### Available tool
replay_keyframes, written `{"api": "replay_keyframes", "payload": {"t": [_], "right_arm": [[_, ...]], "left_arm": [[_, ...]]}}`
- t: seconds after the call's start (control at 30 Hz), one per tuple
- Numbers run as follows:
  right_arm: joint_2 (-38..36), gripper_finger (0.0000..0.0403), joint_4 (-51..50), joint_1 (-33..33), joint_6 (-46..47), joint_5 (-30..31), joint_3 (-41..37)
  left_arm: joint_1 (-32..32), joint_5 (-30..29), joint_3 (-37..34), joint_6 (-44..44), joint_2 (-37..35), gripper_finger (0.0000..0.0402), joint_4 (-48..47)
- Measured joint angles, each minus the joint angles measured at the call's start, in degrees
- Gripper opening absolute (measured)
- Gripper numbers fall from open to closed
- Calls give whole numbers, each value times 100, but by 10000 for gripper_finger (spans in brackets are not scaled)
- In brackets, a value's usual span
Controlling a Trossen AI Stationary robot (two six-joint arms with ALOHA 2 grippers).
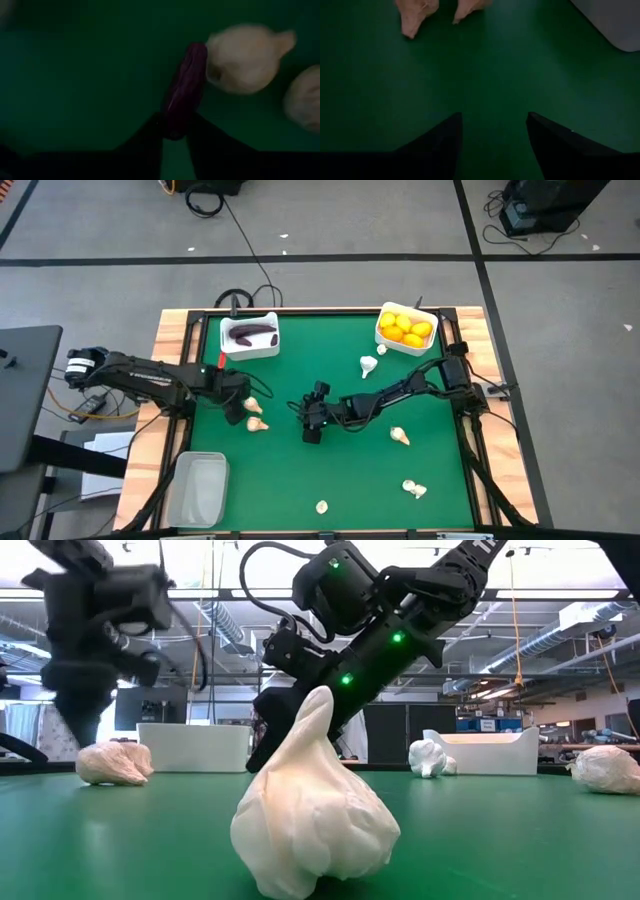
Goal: Sort produce into baskets
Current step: Put the violet eggplant into the left white bin
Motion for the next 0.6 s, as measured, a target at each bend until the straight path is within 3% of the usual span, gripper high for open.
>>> {"api": "replay_keyframes", "payload": {"t": [0.13,0.37,0.47,0.6], "right_arm": [[0,232,-17,2,1,-2,0],[0,232,-17,11,7,-196,0],[0,232,2,20,21,-261,0],[-45,232,-87,74,48,-251,0]], "left_arm": [[126,-683,740,326,0,49,-279],[713,-2306,1909,1016,-2,65,-874],[1166,-2456,2060,1406,-2,64,-608],[1911,-2025,1900,1994,28,59,-22]]}}
